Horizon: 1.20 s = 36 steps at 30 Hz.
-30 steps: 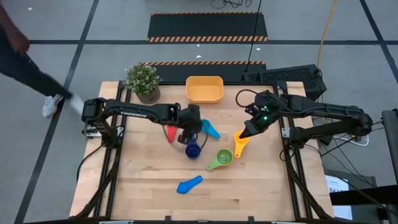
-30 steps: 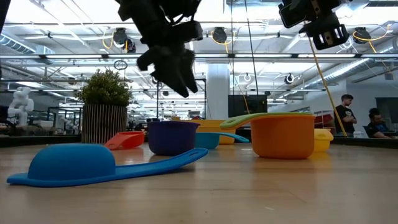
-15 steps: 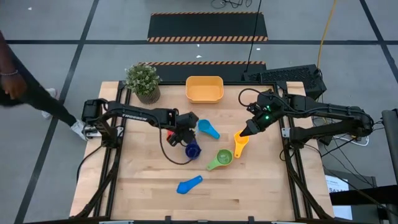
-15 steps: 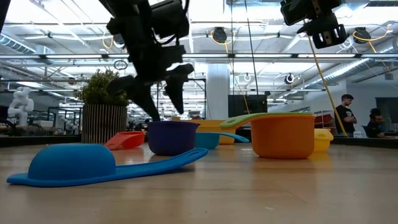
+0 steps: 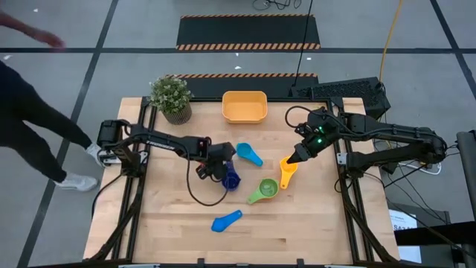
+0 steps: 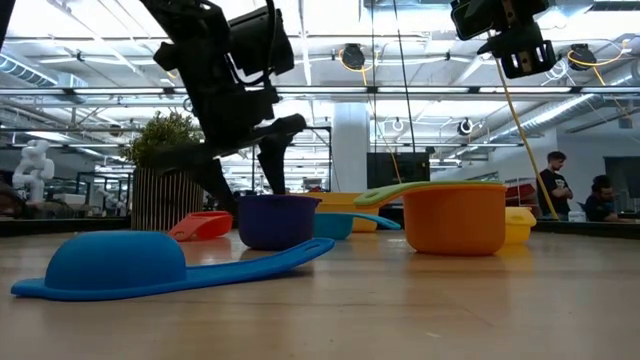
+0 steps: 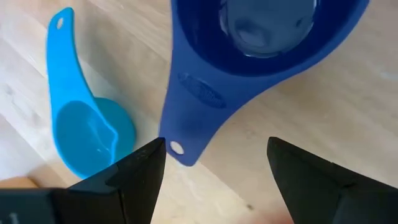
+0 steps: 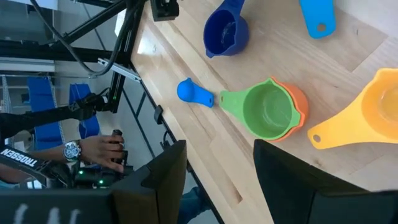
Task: Nest measuring cups in basket
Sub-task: Stack the dark blue measuring cup on top of the green measuring cup
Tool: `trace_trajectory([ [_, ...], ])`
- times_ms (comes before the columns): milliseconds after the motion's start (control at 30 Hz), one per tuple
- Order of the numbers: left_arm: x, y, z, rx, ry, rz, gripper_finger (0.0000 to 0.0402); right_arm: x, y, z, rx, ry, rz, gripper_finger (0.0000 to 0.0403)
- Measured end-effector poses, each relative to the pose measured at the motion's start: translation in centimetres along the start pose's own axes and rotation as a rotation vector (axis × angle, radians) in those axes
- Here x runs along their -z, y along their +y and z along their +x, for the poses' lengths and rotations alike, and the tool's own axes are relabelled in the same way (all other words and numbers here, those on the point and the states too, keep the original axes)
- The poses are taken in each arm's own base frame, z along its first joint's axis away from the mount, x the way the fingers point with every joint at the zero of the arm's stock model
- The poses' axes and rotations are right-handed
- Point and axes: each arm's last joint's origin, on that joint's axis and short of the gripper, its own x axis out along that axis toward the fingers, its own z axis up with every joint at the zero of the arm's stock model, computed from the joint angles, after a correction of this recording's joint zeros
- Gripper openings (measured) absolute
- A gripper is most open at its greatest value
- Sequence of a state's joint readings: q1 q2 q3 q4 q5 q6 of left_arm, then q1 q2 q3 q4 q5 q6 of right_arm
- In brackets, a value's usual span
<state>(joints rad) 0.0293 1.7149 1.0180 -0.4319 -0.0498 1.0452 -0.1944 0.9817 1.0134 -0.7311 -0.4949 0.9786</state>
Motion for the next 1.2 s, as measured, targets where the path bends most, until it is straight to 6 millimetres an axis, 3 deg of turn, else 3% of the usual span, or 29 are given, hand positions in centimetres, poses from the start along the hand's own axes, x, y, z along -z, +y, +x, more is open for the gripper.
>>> trace_trajectory([
  [200, -1.1, -0.7, -0.1, 0.030, -0.040, 0.000, 0.0280, -0.1, 0.0, 0.0, 0.015, -0.022, -0.011, 0.0181],
  [367, -2.0, -0.1, -0.2, -0.086, -0.053, -0.014, 0.0280, -0.1, -0.1, 0.0, 0.018, -0.024, -0.019, 0.0181],
  [867, -2.3, -0.6, 1.3, -0.046, -0.055, -0.046, 0.0280, 0.0, -0.1, 0.0, 0.023, -0.013, 0.003, 0.0181],
  [1200, -3.6, -4.1, -0.7, 0.140, 0.040, -0.169, 0.0280, 0.0, -0.2, 0.0, 0.030, -0.009, 0.007, 0.0181],
])
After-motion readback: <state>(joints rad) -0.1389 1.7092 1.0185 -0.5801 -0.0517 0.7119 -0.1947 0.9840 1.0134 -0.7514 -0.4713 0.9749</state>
